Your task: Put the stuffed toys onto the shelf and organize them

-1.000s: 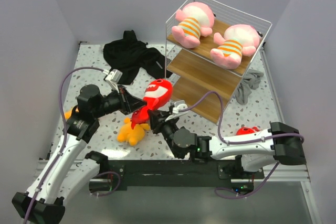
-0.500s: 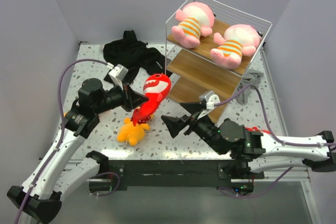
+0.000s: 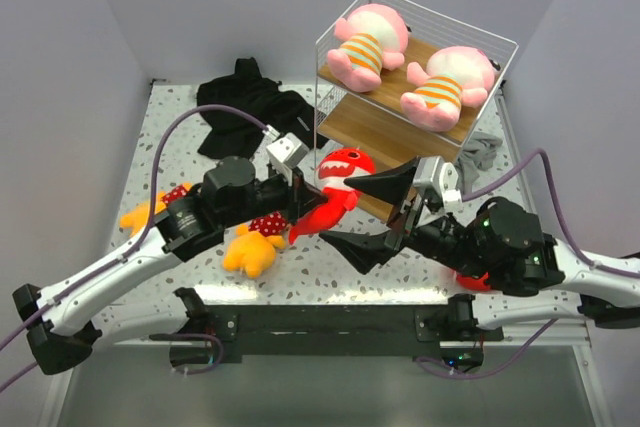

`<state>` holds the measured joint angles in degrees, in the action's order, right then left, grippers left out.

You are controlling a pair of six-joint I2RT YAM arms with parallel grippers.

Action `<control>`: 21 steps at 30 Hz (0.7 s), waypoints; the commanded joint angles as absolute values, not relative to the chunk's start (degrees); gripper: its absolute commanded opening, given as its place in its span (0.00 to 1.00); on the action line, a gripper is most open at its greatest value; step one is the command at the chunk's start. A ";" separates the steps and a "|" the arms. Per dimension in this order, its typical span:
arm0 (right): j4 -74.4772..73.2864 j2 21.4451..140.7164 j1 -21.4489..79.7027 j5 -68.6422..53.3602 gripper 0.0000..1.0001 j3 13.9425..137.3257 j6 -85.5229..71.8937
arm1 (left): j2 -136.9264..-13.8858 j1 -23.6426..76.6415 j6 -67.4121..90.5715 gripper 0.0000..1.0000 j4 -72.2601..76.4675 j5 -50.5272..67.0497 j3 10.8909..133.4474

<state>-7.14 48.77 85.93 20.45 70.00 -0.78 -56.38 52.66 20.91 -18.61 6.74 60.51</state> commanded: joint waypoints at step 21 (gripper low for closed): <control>-4.13 39.64 86.31 13.62 0.99 72.43 8.79 | -73.29 62.67 6.94 0.00 -2.38 -11.08 73.83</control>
